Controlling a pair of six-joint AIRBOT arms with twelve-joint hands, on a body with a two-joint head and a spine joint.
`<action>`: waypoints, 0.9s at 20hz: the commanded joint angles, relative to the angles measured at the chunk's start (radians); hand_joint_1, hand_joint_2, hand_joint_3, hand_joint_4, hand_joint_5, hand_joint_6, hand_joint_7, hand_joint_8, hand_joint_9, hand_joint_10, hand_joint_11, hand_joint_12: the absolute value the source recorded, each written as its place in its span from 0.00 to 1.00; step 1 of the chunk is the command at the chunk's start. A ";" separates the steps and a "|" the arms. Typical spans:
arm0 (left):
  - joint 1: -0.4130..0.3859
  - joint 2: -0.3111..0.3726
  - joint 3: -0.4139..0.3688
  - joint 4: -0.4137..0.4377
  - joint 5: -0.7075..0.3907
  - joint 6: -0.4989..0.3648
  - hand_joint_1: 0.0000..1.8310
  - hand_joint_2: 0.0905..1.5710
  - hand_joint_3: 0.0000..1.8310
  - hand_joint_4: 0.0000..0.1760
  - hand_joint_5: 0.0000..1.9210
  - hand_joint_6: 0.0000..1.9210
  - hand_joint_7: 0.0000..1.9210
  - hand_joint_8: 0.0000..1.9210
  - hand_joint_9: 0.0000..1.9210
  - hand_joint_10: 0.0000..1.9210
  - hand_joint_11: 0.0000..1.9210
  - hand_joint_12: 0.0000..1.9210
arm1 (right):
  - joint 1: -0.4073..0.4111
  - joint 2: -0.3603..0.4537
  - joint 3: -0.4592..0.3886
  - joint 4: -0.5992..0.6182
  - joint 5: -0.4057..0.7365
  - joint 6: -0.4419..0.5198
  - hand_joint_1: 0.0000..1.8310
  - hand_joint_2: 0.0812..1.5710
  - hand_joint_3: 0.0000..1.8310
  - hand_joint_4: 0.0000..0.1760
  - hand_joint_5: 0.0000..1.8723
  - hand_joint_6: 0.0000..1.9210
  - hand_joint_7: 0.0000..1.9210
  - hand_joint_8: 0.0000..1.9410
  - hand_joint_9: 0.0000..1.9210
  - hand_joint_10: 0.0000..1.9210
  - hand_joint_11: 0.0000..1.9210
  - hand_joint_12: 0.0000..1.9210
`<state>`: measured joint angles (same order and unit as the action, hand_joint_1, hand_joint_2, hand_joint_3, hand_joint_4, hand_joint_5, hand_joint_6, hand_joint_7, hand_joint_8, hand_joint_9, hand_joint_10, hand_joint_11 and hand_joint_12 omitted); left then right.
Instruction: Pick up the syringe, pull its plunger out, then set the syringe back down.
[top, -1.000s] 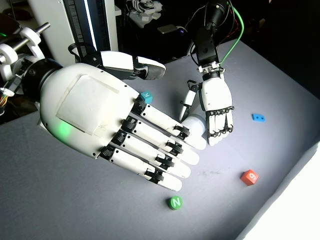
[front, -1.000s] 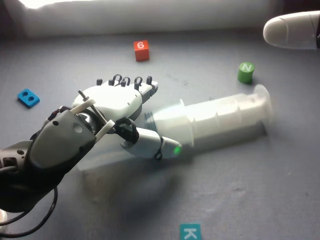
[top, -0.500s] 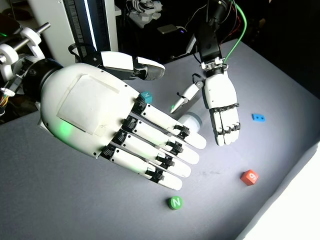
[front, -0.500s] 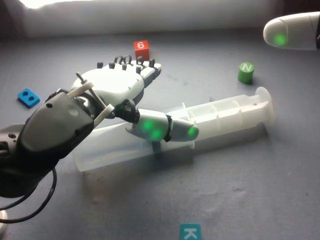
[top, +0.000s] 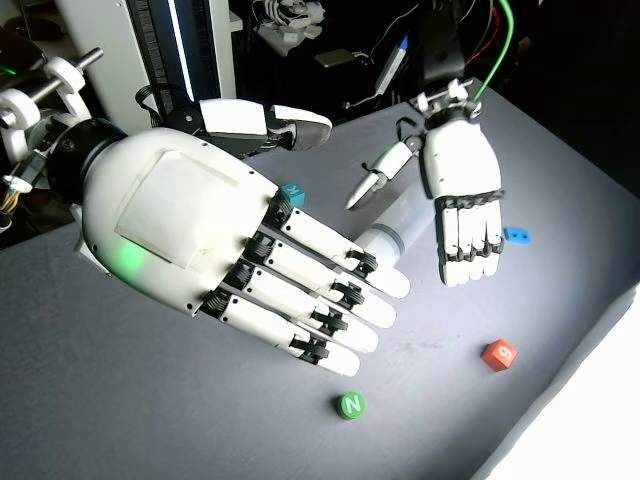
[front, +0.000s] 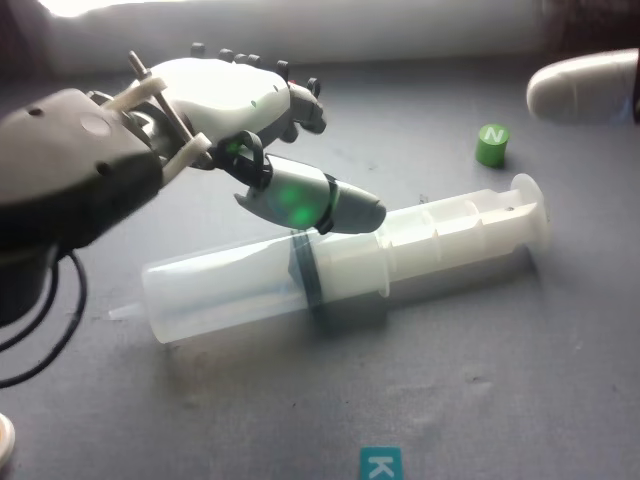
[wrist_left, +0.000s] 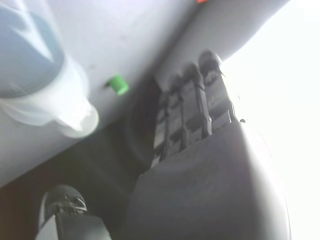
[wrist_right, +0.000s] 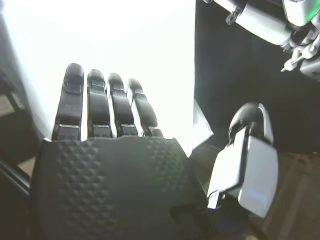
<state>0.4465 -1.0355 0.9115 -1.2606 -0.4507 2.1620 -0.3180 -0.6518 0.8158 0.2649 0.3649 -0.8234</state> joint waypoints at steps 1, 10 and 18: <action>-0.036 0.015 -0.009 0.016 0.002 0.034 0.07 0.66 0.01 0.00 0.32 0.98 0.37 0.99 0.38 0.99 0.41 1.00 | 0.004 0.010 -0.002 -0.002 0.127 0.011 0.15 0.60 0.01 0.00 0.20 0.99 0.18 0.99 0.20 0.99 0.23 1.00; -0.213 0.109 -0.081 -0.048 0.196 0.103 0.66 0.80 0.00 0.07 0.79 1.00 0.82 1.00 0.84 1.00 0.85 1.00 | -0.008 0.010 -0.002 -0.002 0.129 0.022 0.61 0.90 0.02 0.32 0.97 1.00 1.00 1.00 1.00 1.00 1.00 1.00; -0.311 0.138 -0.091 -0.058 0.293 0.102 0.67 0.80 0.00 0.00 0.78 1.00 0.81 1.00 0.83 1.00 0.84 1.00 | -0.009 0.009 -0.002 -0.002 0.146 0.025 0.56 0.91 0.03 0.16 0.95 1.00 0.98 1.00 1.00 1.00 1.00 1.00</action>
<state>0.1513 -0.8989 0.8215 -1.3258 -0.1413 2.2642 -0.3347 -0.6498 0.8158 0.2653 0.3981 -0.8085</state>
